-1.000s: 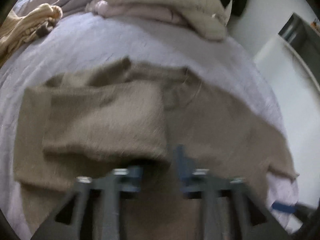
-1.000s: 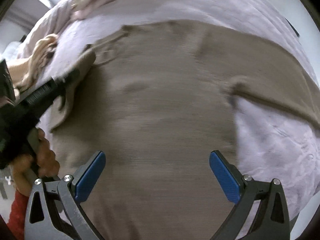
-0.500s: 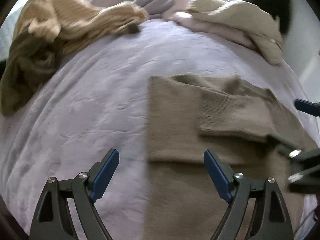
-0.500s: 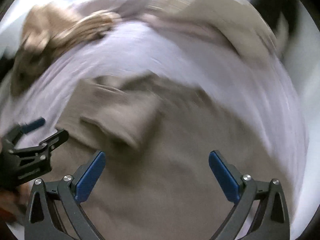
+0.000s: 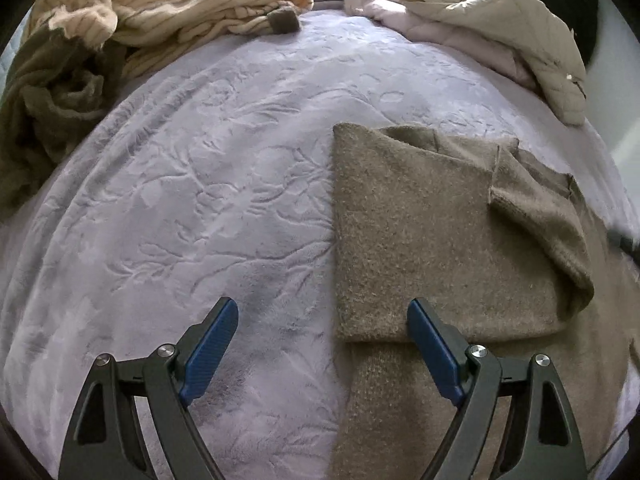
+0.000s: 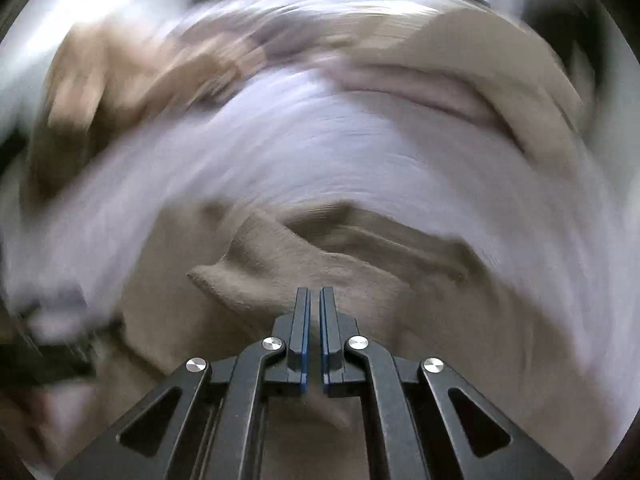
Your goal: Fold small clothes
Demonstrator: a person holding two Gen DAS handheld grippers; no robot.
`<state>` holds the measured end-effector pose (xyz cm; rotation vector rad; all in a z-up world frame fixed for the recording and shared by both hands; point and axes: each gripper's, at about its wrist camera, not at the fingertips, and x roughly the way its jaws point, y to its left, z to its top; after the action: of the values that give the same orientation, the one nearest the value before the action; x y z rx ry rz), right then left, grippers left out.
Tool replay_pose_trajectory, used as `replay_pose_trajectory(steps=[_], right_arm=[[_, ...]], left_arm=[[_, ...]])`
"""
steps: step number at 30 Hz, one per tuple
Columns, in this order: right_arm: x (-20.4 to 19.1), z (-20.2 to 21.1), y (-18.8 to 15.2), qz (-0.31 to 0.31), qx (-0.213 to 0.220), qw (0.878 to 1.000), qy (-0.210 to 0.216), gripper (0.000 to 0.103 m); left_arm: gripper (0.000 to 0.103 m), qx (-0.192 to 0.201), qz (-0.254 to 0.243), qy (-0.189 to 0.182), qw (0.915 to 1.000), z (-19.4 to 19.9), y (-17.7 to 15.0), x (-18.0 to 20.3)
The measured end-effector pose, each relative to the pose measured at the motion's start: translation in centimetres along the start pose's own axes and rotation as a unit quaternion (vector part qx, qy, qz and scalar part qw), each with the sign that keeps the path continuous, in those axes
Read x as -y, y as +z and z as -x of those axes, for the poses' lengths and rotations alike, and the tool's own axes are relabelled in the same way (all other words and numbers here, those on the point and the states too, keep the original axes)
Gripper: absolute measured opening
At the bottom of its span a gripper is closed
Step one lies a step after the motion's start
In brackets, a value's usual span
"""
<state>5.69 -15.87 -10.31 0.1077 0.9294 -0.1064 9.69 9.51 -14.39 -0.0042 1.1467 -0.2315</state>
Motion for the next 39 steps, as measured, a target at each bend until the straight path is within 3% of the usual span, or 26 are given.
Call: replay_pose_trajectory(steps=[2,3,4,5,7,8,11,12,14,15,16,19,20,22,23,24,26,27,28,30,32,34,36,37,38,39], right_arm=[[5.1,0.4,-1.1,-0.132,-0.005,0.991,0.022,0.004],[8.9,-0.2,-2.7,-0.226,-0.022,0.973,0.048,0.007],[10.8,-0.6,-3.8,-0.269,-0.033,0.961,0.055,0.008],[12.3,-1.0,-4.7,-0.299,-0.046,0.952,0.053,0.011],[13.2,-1.1,-5.8,-0.300,-0.070,0.951,0.033,0.011],[12.9,-0.8,-5.8,-0.284,-0.073,0.956,0.022,0.012],[8.5,0.9,-3.8,-0.126,-0.056,0.990,-0.026,0.015],[5.2,1.3,-2.7,-0.036,-0.044,0.998,-0.035,0.040],[0.8,1.0,-1.7,0.071,-0.029,0.996,-0.048,0.089],[-2.5,0.6,-1.3,0.151,-0.009,0.987,-0.059,0.089],[-3.9,0.3,-1.2,0.188,-0.003,0.980,-0.067,0.089],[-10.0,-3.1,-1.4,0.323,-0.010,0.938,-0.126,0.088],[-10.9,-4.0,-1.7,0.341,-0.011,0.929,-0.142,0.081],[-11.4,-6.2,-2.3,0.372,-0.023,0.909,-0.184,0.053],[-10.9,-7.1,-2.1,0.375,-0.036,0.906,-0.192,0.012],[-9.8,-7.2,-1.9,0.356,-0.050,0.914,-0.187,0.005],[-6.9,-5.0,-0.1,0.251,-0.027,0.955,-0.156,0.005],[-4.6,-3.0,0.8,0.171,-0.008,0.979,-0.112,0.005],[-1.9,-1.3,1.1,0.102,0.006,0.992,-0.080,0.005],[4.0,0.6,0.6,-0.035,0.023,0.998,-0.047,0.005],[8.9,0.7,-1.0,-0.147,0.012,0.989,-0.024,0.005],[14.4,-0.3,-4.1,-0.286,-0.023,0.958,0.010,0.010],[17.5,-0.5,-7.0,-0.370,-0.043,0.927,0.030,0.011],[18.0,-0.3,-7.7,-0.385,-0.041,0.921,0.042,0.011],[18.4,-0.3,-7.9,-0.393,-0.036,0.917,0.057,0.015],[18.3,0.0,-7.9,-0.396,-0.028,0.915,0.076,0.036]], left_arm=[[0.087,-0.002,0.017,-0.011,0.9998,0.0,0.5,-0.5],[0.087,-0.001,0.022,-0.014,0.9997,0.3,0.6,-0.7],[0.087,0.001,0.021,-0.014,0.9997,0.5,0.5,-0.7],[0.087,0.001,0.012,-0.007,0.9999,0.7,0.4,-0.6],[0.087,-0.004,-0.015,0.016,0.9997,0.8,-0.2,-0.2],[0.087,-0.007,-0.024,0.019,0.9995,0.8,-0.4,0.0],[0.087,-0.016,-0.045,0.026,0.9985,0.5,-1.2,0.9],[0.087,-0.019,-0.050,0.031,0.9981,0.3,-1.4,1.3],[0.087,-0.022,-0.048,0.036,0.9980,-0.1,-1.8,1.6],[0.087,-0.024,-0.043,0.037,0.9981,-0.3,-1.9,1.7],[0.087,-0.025,-0.040,0.035,0.9983,-0.4,-2.0,1.7],[0.087,-0.023,-0.038,0.041,0.9982,-0.8,-2.1,1.7],[0.087,-0.022,-0.037,0.043,0.9982,-0.9,-2.1,1.6],[0.087,-0.021,-0.027,0.043,0.9985,-1.0,-1.9,1.3],[0.087,-0.019,-0.024,0.043,0.9986,-0.9,-1.9,1.2],[0.087,-0.016,-0.019,0.046,0.9986,-1.0,-1.7,0.9],[0.087,-0.014,-0.007,0.048,0.9987,-1.0,-1.5,0.3],[0.087,-0.015,-0.002,0.047,0.9988,-1.1,-1.5,0.1],[0.087,-0.016,0.003,0.045,0.9988,-1.2,-1.4,-0.2],[0.087,-0.017,0.012,0.046,0.9987,-1.4,-1.3,-0.5],[0.087,-0.016,0.016,0.048,0.9986,-1.4,-1.3,-0.5],[0.087,-0.017,0.019,0.049,0.9985,-1.4,-1.4,-0.5],[0.087,-0.016,0.017,0.055,0.9982,-1.4,-1.4,-0.3],[0.087,-0.016,0.015,0.058,0.9981,-1.4,-1.5,-0.2],[0.087,-0.016,0.013,0.064,0.9977,-1.5,-1.5,0.0],[0.087,-0.014,0.013,0.068,0.9975,-1.4,-1.4,0.1]])
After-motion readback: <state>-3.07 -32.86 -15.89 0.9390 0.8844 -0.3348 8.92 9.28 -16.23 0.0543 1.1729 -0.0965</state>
